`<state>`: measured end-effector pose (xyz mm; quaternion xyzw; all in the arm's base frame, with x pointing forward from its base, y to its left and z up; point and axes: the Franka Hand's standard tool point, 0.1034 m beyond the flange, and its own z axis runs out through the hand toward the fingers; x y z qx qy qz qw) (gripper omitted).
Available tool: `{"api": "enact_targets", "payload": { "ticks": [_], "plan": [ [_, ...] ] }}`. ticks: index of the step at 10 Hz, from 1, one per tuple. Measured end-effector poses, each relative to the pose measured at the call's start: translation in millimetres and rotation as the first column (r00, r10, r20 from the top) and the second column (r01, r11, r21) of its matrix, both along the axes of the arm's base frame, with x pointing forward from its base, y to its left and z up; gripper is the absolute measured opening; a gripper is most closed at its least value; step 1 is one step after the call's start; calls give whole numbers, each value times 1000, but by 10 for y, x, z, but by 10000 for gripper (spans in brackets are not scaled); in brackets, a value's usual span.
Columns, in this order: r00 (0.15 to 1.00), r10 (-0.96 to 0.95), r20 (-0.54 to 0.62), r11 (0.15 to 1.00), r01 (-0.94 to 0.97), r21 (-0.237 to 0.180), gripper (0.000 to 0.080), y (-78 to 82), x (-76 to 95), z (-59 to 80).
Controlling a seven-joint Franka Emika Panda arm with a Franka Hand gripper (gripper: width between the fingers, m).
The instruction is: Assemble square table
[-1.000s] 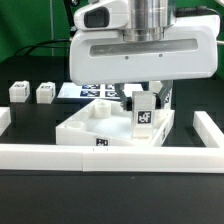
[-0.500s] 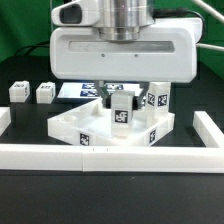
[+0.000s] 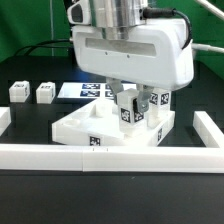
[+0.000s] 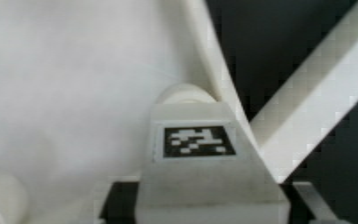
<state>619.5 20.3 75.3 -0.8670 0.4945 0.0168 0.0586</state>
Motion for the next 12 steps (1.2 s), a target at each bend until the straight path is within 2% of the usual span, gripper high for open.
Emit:
{"api": "enact_targets", "payload": {
  "ticks": [1,2,6,8,9,10,11,12],
  "plan": [
    [998,-67,-5,998,67,1,291,86,3,-9],
    [992,-129,-12,992,129,2,291,102,2,-10],
    [943,-331,-30,944,331,8,291,66,10,-12],
    [945,-326,-30,945,326,7,291,68,9,-15],
    [946,-322,-29,947,322,7,474,69,8,-16],
    [958,-285,-24,958,285,7,588,69,8,-16],
    [966,-256,-22,967,257,3,588,73,5,-22],
    [998,-62,-6,998,62,-23,637,107,3,-40]
  ]
}}
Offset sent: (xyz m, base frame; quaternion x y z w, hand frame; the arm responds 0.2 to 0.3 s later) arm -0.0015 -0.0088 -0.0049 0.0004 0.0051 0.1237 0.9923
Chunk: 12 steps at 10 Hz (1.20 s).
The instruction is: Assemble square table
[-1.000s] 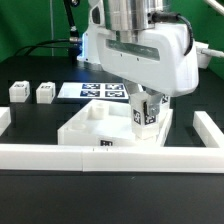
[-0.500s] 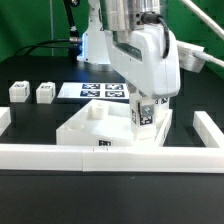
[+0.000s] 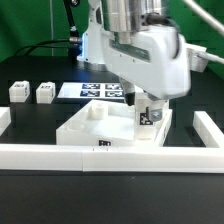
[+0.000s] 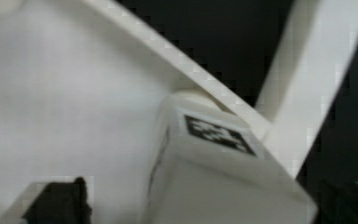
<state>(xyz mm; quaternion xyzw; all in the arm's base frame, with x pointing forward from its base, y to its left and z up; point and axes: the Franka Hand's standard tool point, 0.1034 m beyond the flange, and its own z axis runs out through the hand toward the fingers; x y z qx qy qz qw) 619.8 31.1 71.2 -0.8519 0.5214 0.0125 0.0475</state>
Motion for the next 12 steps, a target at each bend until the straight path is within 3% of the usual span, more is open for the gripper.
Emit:
{"api": "enact_targets", "payload": {
  "ticks": [2,5,6,8,9,10,11,12],
  "plan": [
    [951,309,13,950,-308,-39,646,111,-9,-3],
    [875,483,22,875,-482,-49,649,95,-9,-7],
    [787,617,20,786,-614,-66,649,94,-10,-6],
    [504,863,6,502,-859,-100,649,132,-25,-25],
    [428,904,6,426,-899,-103,649,95,-20,-23],
    [436,900,6,435,-895,-103,649,99,-21,-25],
    [454,891,7,452,-886,-102,567,103,-22,-26],
    [481,877,8,479,-872,-100,367,104,-22,-27]
  ]
}}
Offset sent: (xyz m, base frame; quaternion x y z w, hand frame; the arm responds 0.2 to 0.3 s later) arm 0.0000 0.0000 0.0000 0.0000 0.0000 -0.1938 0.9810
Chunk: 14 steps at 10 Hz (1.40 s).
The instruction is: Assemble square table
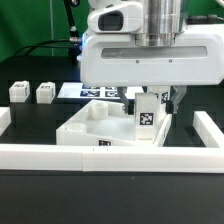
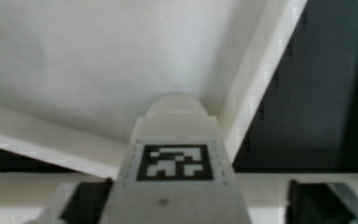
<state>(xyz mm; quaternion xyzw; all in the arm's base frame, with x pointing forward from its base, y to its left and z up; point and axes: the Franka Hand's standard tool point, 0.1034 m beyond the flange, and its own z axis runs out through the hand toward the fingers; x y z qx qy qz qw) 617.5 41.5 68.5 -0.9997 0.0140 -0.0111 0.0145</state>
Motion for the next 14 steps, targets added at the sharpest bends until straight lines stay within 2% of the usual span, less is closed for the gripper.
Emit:
{"api": "enact_targets", "payload": {
  "ticks": [1,2,3,4,6,9,10,11,12,13,14],
  "plan": [
    [998,-58,-2,998,58,1,367,2,-1,-1],
    [994,-111,-4,994,111,3,288,4,-1,-3],
    [979,-201,-10,979,201,4,288,-40,22,27],
    [952,-305,-24,952,305,-6,288,-150,42,67],
    [874,-486,-19,874,486,-15,288,-237,8,26],
    [627,-777,-46,628,778,2,290,-454,-37,0],
    [514,-855,-63,515,857,10,290,-449,-38,-1],
    [422,-903,-86,422,906,21,290,-428,-37,-3],
    [285,-954,-94,283,959,37,290,-360,-31,-12],
    [187,-979,-86,182,981,66,290,-238,-27,-35],
    [143,-986,-83,136,987,90,290,-194,-17,-37]
  ]
}}
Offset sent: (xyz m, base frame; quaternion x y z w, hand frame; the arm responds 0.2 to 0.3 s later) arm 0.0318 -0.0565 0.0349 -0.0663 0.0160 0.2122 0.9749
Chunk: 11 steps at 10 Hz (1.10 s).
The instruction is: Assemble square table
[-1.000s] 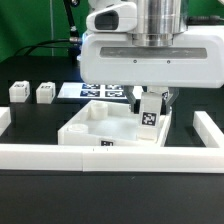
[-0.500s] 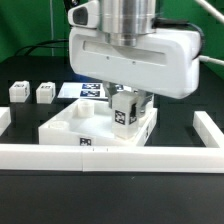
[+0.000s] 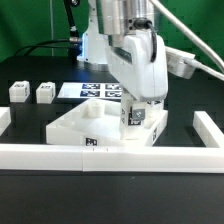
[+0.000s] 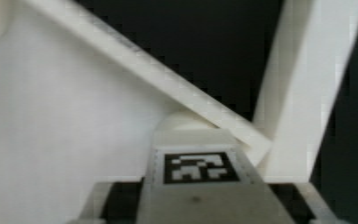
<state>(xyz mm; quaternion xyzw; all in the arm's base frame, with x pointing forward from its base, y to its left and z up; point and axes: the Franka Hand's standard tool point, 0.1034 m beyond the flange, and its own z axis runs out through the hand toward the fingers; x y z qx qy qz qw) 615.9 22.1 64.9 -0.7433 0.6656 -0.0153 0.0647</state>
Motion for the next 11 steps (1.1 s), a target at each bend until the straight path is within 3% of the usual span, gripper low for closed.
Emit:
{"api": "enact_targets", "payload": {
  "ticks": [6,7,9,11],
  "plan": [
    [1000,6,-4,1000,-6,1,290,-5,-1,0],
    [999,-27,-23,1000,27,3,290,-71,-17,3],
    [980,-191,-56,981,192,7,290,-211,-52,4],
    [913,-398,-85,913,403,55,290,-210,-50,7]
  ]
}}
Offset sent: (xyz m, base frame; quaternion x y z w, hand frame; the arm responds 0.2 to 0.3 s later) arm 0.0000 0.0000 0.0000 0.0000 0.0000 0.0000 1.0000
